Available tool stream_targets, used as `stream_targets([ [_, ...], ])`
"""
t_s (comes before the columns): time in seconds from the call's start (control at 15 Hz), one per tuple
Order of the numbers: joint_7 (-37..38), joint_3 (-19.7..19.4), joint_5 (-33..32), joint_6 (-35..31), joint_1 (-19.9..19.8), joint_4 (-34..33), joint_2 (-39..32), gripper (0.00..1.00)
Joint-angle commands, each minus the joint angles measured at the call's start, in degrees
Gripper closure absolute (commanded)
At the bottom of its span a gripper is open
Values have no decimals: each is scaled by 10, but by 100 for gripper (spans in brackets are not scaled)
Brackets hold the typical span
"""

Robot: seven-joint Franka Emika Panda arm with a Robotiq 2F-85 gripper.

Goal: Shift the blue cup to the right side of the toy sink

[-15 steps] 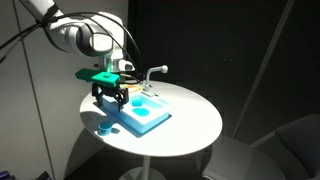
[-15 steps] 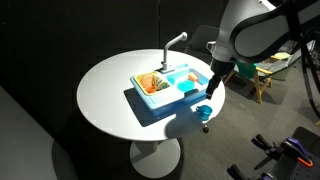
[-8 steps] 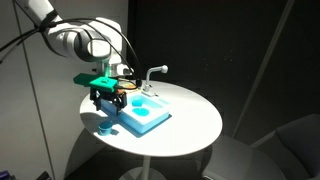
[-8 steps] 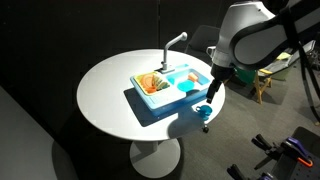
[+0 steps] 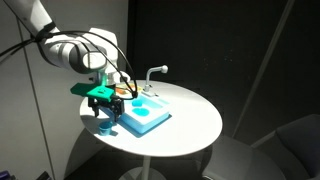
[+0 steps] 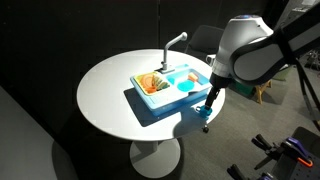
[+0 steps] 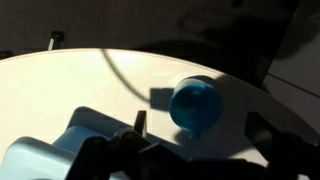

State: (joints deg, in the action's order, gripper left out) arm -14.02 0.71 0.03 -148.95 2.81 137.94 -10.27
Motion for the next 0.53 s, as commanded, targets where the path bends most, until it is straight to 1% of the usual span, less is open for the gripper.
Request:
stream_targets([
  [0.0,-3,6,-15,-39,-11,6,-19,0],
  [0.47,3,10,-23,-71,-10,11,-50,0],
])
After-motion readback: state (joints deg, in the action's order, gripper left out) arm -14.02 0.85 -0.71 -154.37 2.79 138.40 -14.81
